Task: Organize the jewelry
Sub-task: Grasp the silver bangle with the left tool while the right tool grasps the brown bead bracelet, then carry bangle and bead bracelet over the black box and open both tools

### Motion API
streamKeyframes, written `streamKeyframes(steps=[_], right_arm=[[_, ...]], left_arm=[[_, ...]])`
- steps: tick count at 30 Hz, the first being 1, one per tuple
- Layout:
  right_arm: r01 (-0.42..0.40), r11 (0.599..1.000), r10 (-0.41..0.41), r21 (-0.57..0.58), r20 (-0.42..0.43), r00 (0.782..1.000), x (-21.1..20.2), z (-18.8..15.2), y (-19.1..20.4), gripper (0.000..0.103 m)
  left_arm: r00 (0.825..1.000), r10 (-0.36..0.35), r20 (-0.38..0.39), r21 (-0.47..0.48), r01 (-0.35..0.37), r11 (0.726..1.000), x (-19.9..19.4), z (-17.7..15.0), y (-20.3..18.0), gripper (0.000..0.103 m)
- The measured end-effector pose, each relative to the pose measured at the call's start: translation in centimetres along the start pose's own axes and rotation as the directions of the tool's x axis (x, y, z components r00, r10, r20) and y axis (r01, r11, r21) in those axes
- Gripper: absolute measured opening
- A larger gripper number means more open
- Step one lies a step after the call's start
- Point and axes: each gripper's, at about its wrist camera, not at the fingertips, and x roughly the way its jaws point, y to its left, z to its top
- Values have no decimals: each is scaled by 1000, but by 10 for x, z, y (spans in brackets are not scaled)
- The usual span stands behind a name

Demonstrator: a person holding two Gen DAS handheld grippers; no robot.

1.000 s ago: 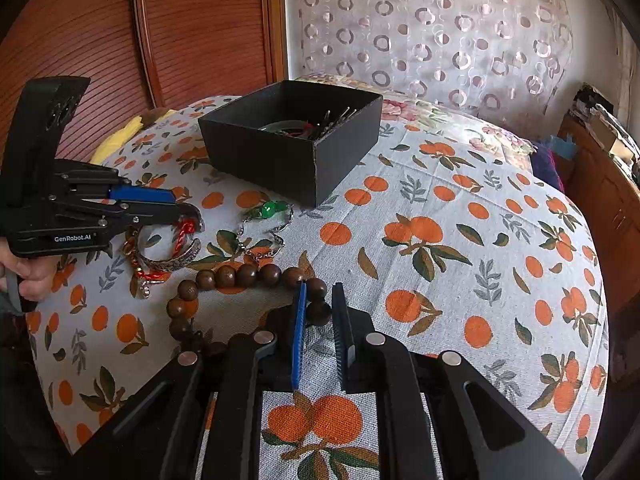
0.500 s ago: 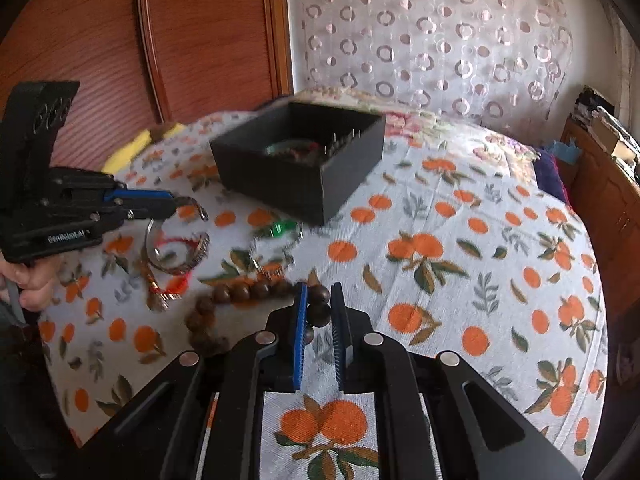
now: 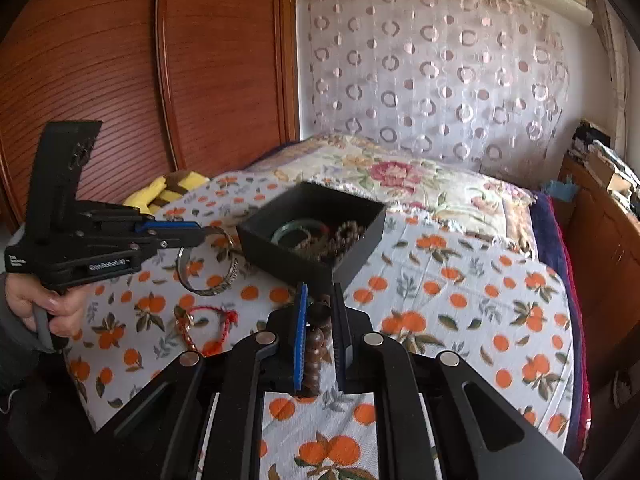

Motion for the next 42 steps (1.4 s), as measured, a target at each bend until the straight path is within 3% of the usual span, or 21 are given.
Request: streamKeyframes(steps=[14, 29, 31, 33, 38, 42], right_arm=[[24, 1000, -22, -19, 79, 997, -18, 36, -6, 13], [42, 998, -37, -47, 112, 993, -16, 64, -8, 13], [39, 998, -33, -46, 118, 993, -15, 67, -7, 13], [35, 998, -29, -48, 122, 992, -14, 72, -5, 13], [24, 998, -17, -53, 132, 991, -11, 81, -2, 13], [9, 998, 0, -60, 142, 990, -5, 91, 3, 13]], left_arm=[[999, 23, 27, -11, -22, 1000, 21, 39, 8, 5], [999, 23, -44, -15, -24, 1000, 72, 58, 14, 6], [999, 37, -40, -19, -38, 999, 70, 57, 14, 11], [999, 34, -31, -25, -35, 999, 66, 54, 16, 25], [999, 36, -14, -42, -37, 998, 48, 44, 21, 27], [999, 42, -2, -43, -42, 998, 30, 31, 27, 36]])
